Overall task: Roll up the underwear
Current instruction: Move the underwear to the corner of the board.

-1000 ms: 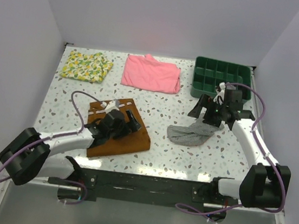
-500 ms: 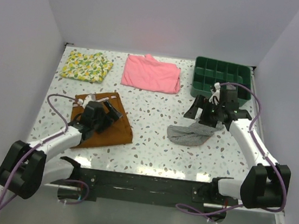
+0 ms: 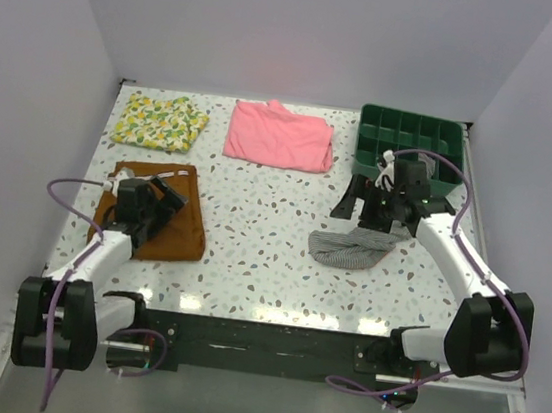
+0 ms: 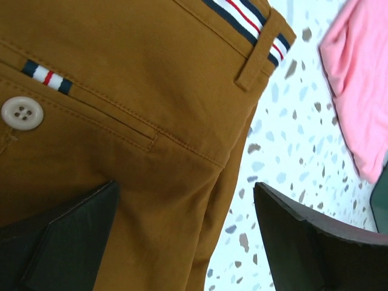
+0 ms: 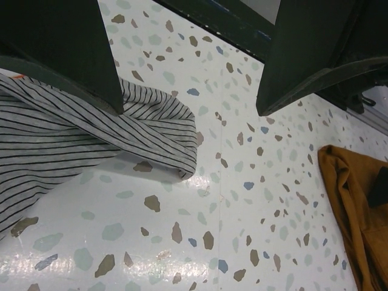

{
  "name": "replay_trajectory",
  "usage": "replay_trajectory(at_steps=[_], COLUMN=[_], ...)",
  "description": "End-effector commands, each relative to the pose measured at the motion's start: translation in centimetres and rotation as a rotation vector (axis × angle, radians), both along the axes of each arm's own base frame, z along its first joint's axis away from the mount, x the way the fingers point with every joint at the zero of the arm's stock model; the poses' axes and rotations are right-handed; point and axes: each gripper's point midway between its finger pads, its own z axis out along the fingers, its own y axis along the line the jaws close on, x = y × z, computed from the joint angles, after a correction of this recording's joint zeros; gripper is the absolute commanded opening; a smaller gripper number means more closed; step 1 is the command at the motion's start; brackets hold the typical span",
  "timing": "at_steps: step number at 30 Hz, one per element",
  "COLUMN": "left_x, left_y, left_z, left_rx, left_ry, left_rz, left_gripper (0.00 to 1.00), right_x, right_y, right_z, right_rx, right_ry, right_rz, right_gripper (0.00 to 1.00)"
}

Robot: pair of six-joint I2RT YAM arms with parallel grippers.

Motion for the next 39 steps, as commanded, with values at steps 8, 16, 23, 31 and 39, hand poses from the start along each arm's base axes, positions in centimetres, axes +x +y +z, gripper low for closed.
replay_trajectory(at_steps=[8,16,23,31,39], left_x=[-4.3,-1.8,1.5,4.1,3.6], left_y=[7.5,5.5,4.1,4.9,7.8], left_z=[-3.5,0.1,7.9,5.3,1.2], left_rx=[0.123,0.058,0.080,0.056,0.125], left_ry=[0.184,-0.014,-0.317,-0.261,-0.096], left_rz=[0.119,-0.026,-0.143,-0.152,-0.027], left_gripper=[1.00,0.97,0.98,0.97,0.98], right_x=[0.9,0.9,1.2,1.1,0.9], right_y=[1.7,1.7,1.9,2.0,-2.0], right_z=[0.9,0.6,0.3,-0.8,-2.2], right_rx=[0.005,-0.005,-0.014,-0.036,-0.250], right_ry=[-0.023,-0.015,-0.011,0.010,0.028], right_rz=[0.025,0.027,0.029,0.037,-0.035], right_gripper=[0.95,0.95,0.95,0.95,0.96])
